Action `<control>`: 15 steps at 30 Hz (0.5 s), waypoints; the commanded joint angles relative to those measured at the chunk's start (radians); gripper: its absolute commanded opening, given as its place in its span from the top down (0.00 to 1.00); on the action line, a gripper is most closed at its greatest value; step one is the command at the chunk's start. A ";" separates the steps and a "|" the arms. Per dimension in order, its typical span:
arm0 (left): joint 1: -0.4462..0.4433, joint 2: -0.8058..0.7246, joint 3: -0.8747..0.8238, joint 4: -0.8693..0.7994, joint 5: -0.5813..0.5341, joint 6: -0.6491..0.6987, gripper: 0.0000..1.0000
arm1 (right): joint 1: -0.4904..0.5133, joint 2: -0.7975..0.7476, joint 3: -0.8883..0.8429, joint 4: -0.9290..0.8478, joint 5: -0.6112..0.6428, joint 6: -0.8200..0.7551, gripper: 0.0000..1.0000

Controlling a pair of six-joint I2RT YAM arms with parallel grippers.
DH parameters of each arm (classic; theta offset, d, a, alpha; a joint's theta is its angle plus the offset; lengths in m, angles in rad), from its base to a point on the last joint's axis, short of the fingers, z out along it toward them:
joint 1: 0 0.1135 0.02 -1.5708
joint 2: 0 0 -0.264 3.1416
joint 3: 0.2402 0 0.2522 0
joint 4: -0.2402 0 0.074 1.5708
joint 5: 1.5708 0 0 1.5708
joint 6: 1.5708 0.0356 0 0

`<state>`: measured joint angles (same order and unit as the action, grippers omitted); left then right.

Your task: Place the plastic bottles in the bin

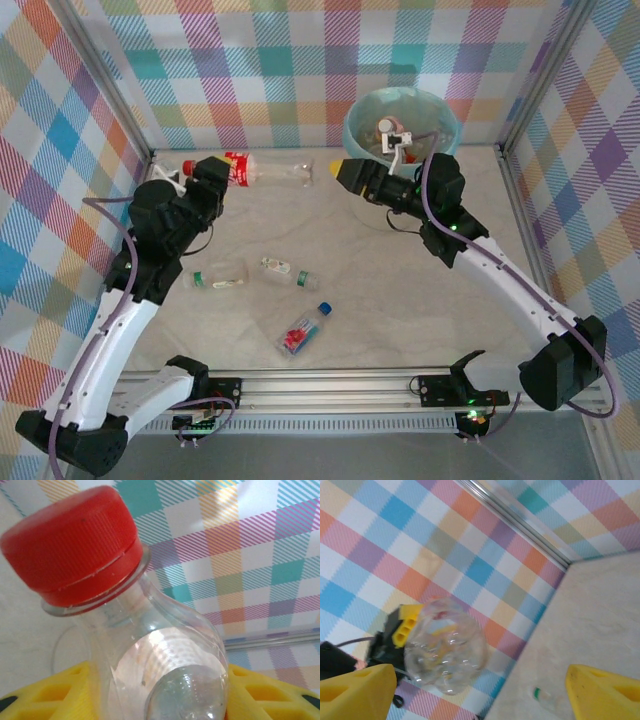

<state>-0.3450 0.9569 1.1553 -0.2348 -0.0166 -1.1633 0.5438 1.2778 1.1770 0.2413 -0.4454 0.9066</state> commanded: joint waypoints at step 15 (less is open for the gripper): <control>-0.197 0.088 0.046 0.201 -0.105 -0.240 0.50 | 0.214 0.100 0.161 0.178 0.362 -0.087 0.08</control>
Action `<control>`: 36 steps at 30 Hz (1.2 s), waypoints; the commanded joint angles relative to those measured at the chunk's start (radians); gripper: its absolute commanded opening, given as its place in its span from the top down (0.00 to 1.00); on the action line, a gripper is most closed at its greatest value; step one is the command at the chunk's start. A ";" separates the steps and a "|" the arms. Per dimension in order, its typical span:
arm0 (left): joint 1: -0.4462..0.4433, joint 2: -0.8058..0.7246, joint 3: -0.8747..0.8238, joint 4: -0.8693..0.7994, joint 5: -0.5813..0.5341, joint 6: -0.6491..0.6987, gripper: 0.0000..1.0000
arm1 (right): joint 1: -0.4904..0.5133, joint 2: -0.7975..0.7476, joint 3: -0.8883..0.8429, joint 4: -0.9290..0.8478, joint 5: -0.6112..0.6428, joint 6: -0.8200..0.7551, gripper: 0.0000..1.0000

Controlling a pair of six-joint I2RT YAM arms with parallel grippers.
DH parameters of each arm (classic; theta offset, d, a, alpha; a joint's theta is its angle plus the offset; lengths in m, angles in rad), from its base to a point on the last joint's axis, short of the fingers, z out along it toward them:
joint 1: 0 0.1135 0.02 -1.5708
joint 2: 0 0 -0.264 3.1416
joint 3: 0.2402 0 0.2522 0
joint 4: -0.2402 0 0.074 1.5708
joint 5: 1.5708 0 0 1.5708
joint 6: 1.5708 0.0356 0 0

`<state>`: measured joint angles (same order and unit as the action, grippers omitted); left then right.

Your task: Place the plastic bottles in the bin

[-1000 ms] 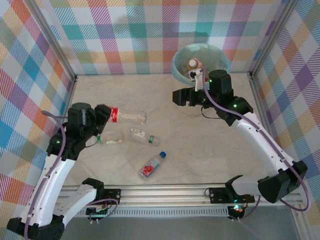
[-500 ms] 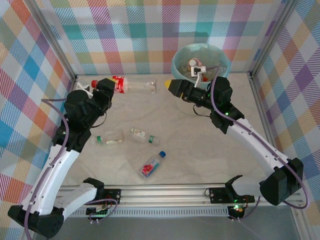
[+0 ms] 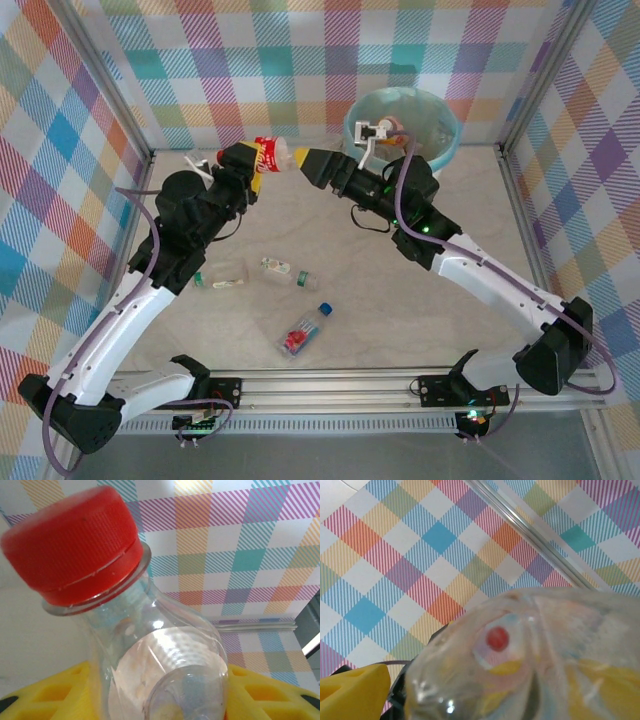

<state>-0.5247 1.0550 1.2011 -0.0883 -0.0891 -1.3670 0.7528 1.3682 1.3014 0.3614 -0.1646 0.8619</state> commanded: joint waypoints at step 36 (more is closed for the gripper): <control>-0.040 -0.159 0.102 -0.444 -0.233 0.491 0.00 | -0.228 0.230 1.029 -1.184 0.644 -0.988 0.51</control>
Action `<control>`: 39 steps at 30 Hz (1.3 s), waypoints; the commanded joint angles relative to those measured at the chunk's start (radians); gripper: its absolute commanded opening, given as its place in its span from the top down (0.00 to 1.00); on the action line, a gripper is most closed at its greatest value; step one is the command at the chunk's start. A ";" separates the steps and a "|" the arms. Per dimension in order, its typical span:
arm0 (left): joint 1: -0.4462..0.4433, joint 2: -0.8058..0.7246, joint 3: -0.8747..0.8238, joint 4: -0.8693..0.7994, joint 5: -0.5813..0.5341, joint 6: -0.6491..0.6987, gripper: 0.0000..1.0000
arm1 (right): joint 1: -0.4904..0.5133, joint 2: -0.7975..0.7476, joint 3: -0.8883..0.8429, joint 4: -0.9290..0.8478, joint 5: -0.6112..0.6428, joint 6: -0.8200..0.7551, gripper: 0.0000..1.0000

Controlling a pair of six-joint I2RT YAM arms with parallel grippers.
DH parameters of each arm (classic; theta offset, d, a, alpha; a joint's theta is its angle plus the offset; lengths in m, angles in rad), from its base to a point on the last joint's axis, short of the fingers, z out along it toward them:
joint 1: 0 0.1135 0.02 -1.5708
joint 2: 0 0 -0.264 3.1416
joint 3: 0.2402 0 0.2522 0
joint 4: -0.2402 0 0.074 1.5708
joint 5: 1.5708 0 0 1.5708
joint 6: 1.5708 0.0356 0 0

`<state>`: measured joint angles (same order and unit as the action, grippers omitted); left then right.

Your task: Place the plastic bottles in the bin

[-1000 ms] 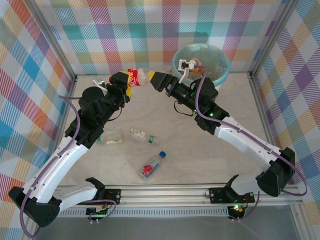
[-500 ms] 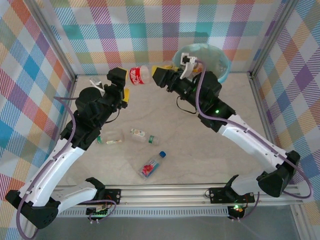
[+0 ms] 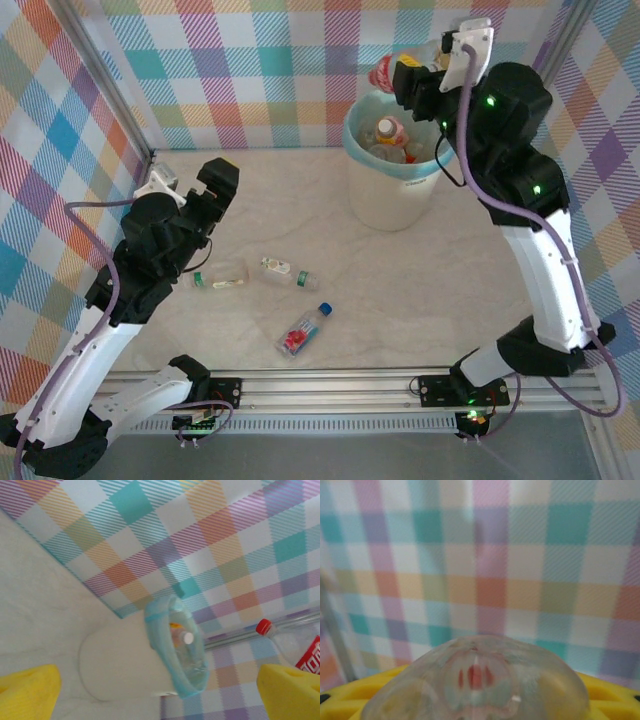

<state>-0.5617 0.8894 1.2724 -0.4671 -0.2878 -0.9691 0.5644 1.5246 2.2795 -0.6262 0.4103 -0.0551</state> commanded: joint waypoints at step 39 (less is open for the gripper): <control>-0.003 0.093 -0.028 -0.132 0.013 0.055 0.00 | -0.279 0.486 -0.094 -0.286 -0.085 0.165 0.43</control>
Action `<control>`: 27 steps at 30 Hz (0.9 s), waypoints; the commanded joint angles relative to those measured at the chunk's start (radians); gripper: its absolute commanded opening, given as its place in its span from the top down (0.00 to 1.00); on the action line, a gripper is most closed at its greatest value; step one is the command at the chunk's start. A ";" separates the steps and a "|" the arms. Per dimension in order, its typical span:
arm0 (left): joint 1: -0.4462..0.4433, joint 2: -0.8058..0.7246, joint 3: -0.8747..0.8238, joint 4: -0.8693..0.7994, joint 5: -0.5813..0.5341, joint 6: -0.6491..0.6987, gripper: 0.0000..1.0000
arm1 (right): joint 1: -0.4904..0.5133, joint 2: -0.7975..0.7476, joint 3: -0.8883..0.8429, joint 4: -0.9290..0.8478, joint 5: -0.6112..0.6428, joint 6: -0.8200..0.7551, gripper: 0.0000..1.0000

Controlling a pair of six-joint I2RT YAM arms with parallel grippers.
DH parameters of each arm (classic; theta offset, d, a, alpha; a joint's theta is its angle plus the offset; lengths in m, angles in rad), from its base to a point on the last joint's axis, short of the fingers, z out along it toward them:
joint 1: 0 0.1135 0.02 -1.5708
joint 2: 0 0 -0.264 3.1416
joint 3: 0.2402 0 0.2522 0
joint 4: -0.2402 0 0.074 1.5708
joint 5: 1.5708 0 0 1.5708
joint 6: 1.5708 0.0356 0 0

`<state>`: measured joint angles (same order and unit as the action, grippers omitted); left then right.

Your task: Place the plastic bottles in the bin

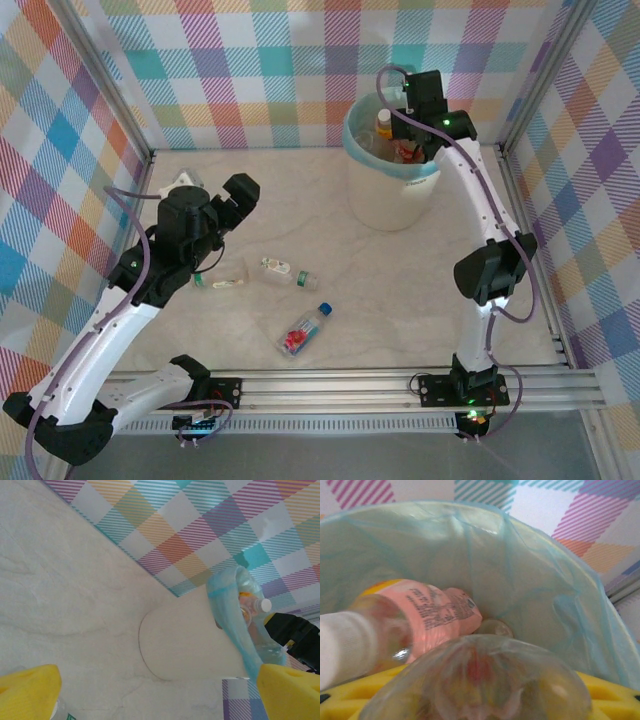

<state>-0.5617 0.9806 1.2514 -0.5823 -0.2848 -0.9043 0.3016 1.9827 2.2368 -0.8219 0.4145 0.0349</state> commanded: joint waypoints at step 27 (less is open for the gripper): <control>-0.002 0.039 -0.013 -0.017 0.029 -0.027 0.00 | -0.035 -0.072 0.145 -0.213 -0.197 0.128 0.12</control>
<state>-0.5617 1.0111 1.2438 -0.6006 -0.2703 -0.9245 0.2623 1.9804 2.3108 -0.9676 0.2329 0.1471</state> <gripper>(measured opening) 0.997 0.875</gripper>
